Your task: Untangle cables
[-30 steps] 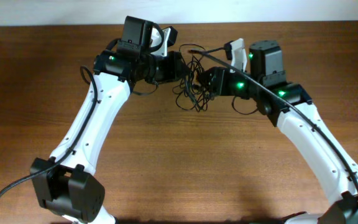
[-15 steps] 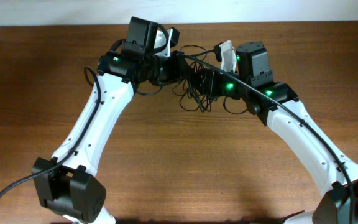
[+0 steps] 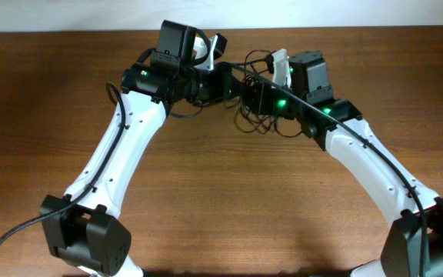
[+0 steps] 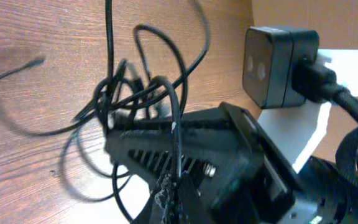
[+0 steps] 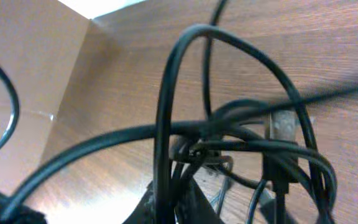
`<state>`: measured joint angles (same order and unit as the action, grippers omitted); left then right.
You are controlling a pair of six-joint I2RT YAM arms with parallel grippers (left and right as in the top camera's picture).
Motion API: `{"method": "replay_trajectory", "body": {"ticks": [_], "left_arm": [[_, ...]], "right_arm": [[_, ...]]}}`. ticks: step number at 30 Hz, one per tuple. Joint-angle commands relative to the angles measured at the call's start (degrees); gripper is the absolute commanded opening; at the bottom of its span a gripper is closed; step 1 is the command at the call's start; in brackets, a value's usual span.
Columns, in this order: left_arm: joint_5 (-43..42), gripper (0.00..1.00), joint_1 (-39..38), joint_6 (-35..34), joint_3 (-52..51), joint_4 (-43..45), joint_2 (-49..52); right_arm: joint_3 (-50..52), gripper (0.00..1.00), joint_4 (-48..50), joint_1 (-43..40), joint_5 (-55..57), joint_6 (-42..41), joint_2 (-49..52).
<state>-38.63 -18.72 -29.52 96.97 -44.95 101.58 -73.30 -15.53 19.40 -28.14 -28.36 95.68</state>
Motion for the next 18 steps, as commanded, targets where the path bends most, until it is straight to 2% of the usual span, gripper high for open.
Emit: {"method": "replay_trajectory", "body": {"ticks": [1, 8, 14, 18], "left_arm": [[2.7, 0.00, 1.0, 3.2, 0.4, 0.0, -0.1], [9.0, 0.00, 4.7, 14.0, 0.4, -1.4, -0.1], [9.2, 0.00, 9.6, 26.9, 0.4, -2.5, -0.1], [13.0, 0.00, 12.8, 29.0, 0.4, -3.8, -0.1]], "right_arm": [[-0.9, 0.04, -2.2, -3.2, 0.2, 0.4, -1.7], [-0.9, 0.04, -12.6, -7.9, 0.8, 2.6, -9.9], [-0.9, 0.04, -19.2, -12.2, 0.7, 2.6, -17.0], [-0.9, 0.04, -21.1, -16.2, -4.3, 2.6, -21.7]]}}
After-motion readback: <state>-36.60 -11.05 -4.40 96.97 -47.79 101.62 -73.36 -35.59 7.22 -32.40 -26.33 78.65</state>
